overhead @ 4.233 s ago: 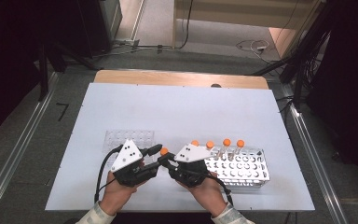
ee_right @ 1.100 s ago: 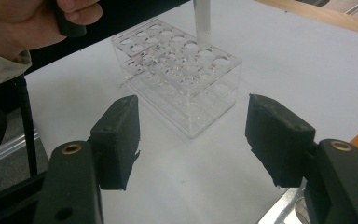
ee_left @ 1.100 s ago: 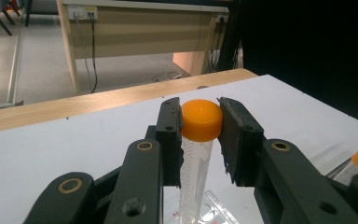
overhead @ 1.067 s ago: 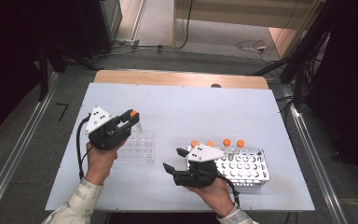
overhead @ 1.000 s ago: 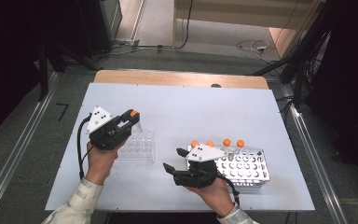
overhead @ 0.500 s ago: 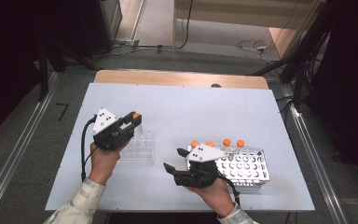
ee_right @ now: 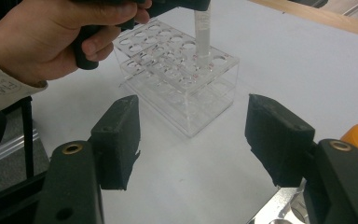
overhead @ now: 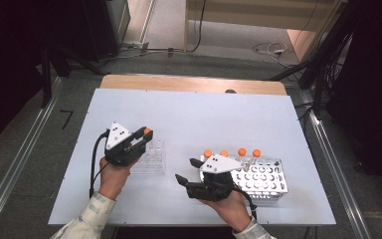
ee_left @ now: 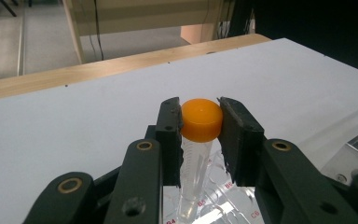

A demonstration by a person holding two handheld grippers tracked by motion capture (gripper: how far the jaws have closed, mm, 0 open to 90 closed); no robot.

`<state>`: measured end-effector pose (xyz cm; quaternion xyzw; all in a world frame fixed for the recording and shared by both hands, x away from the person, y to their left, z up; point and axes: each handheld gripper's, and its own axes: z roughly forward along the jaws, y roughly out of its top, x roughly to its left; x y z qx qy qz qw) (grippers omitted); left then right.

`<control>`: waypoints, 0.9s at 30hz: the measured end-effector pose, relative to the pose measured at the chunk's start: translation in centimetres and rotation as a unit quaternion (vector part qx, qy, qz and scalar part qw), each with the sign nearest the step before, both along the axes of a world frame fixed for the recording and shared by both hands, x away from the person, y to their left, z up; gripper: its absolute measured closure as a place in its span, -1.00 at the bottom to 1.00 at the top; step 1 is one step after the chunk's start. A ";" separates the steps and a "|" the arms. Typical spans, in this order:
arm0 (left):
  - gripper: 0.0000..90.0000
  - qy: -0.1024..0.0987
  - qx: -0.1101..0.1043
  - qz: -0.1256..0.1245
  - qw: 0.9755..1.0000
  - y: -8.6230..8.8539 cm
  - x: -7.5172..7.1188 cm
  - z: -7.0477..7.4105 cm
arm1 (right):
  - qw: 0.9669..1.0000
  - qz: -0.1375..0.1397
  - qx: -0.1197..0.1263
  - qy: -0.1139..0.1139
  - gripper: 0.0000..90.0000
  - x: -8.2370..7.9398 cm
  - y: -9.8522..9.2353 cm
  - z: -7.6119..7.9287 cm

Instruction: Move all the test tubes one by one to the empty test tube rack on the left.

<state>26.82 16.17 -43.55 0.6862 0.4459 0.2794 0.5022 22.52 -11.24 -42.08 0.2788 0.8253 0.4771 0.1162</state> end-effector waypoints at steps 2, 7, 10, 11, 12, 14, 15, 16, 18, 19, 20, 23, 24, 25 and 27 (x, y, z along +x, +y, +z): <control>0.54 0.002 0.002 -0.001 1.000 -0.1 0.0 -0.2 | 1.000 0.001 -0.002 -0.002 -0.24 0.0 0.0 0.0; 0.53 0.010 0.000 -0.002 1.000 -0.1 -0.1 -0.6 | 1.000 0.001 0.000 -0.001 -0.24 0.0 0.0 0.0; 0.51 0.013 -0.003 -0.004 1.000 -0.1 -0.1 -0.8 | 1.000 0.000 0.000 -0.001 -0.24 0.0 0.0 0.0; 0.51 0.014 -0.002 -0.004 1.000 -0.1 -0.1 -0.8 | 1.000 0.001 -0.001 0.000 -0.24 0.0 0.0 -0.1; 0.51 0.016 -0.003 -0.005 1.000 -0.1 -0.1 -0.8 | 1.000 0.001 -0.001 0.000 -0.24 0.0 0.0 -0.1; 0.46 0.018 -0.004 -0.006 1.000 -0.1 -0.1 -0.9 | 1.000 0.001 0.000 0.000 -0.24 0.0 0.0 -0.1; 0.43 0.018 -0.005 -0.007 1.000 -0.1 -0.1 -0.9 | 1.000 0.002 0.000 0.000 -0.24 0.0 0.0 -0.1; 0.39 0.018 -0.006 -0.008 1.000 -0.1 -0.1 -0.8 | 1.000 0.002 0.000 -0.001 -0.24 0.0 0.0 -0.1; 0.27 0.017 -0.009 -0.007 1.000 -0.1 -0.2 -0.8 | 1.000 0.001 0.001 0.000 -0.24 0.0 0.0 -0.1; 0.23 0.017 -0.013 -0.007 1.000 -0.1 -0.2 -0.7 | 1.000 0.001 0.001 -0.001 -0.24 0.0 0.0 -0.1; 0.19 0.018 -0.017 -0.008 1.000 -0.1 -0.2 -0.7 | 1.000 0.002 0.001 0.000 -0.24 -0.1 0.0 -0.1; -0.08 0.018 -0.016 0.002 1.000 -0.1 -0.4 -0.6 | 1.000 0.002 0.002 0.000 -0.24 -0.1 -0.1 0.0; -0.21 0.018 -0.010 0.011 1.000 -0.2 -0.4 -0.6 | 1.000 0.001 0.002 0.001 -0.24 -0.1 -0.1 0.0; -0.34 0.018 -0.005 0.017 1.000 -0.3 -0.5 -0.5 | 1.000 0.002 0.003 0.002 -0.24 -0.1 -0.2 0.0; -0.49 0.018 -0.003 0.019 1.000 -0.5 -0.8 -0.4 | 1.000 0.002 0.006 0.002 -0.24 -0.1 -0.4 0.0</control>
